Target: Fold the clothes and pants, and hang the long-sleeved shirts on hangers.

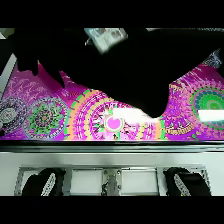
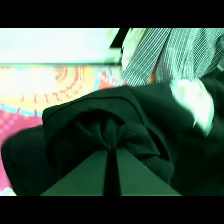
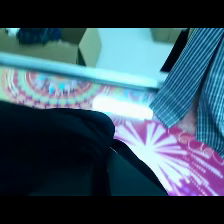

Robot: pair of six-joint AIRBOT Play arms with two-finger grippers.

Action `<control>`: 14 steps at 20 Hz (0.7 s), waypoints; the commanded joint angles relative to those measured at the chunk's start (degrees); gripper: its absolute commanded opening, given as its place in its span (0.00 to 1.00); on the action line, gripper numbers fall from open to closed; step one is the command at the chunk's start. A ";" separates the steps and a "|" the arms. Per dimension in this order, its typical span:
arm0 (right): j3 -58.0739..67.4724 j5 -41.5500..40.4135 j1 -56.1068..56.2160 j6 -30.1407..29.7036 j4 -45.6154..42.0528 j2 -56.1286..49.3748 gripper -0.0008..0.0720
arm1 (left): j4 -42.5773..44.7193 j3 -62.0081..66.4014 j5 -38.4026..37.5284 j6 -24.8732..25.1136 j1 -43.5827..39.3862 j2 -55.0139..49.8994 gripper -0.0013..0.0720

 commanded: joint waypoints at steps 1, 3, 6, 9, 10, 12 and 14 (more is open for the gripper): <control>0.26 -0.33 -0.55 2.23 -0.33 4.50 0.04 | 0.13 0.68 -4.74 -1.38 0.28 4.20 0.03; 0.24 0.59 -0.55 3.72 -0.33 4.15 0.04 | 0.22 0.52 -11.37 -2.60 0.28 3.21 0.03; 0.17 5.46 -0.52 4.92 2.12 1.31 0.04 | 1.29 -6.99 -20.28 -6.21 0.26 1.53 0.03; 0.07 10.95 -0.42 4.92 4.92 -3.48 0.04 | 11.82 -22.58 -18.80 -7.80 0.17 1.33 0.03; 0.07 12.96 -0.35 4.90 5.64 -5.53 0.04 | 15.34 -28.20 -14.97 -7.91 0.17 0.81 0.03; 0.07 15.89 0.31 4.90 5.73 -9.64 0.04 | 17.86 -35.47 -5.75 -7.63 0.17 -3.06 0.03; 0.00 17.29 1.57 4.90 5.70 -14.12 0.04 | 17.11 -37.44 2.71 -7.54 0.15 -9.33 0.50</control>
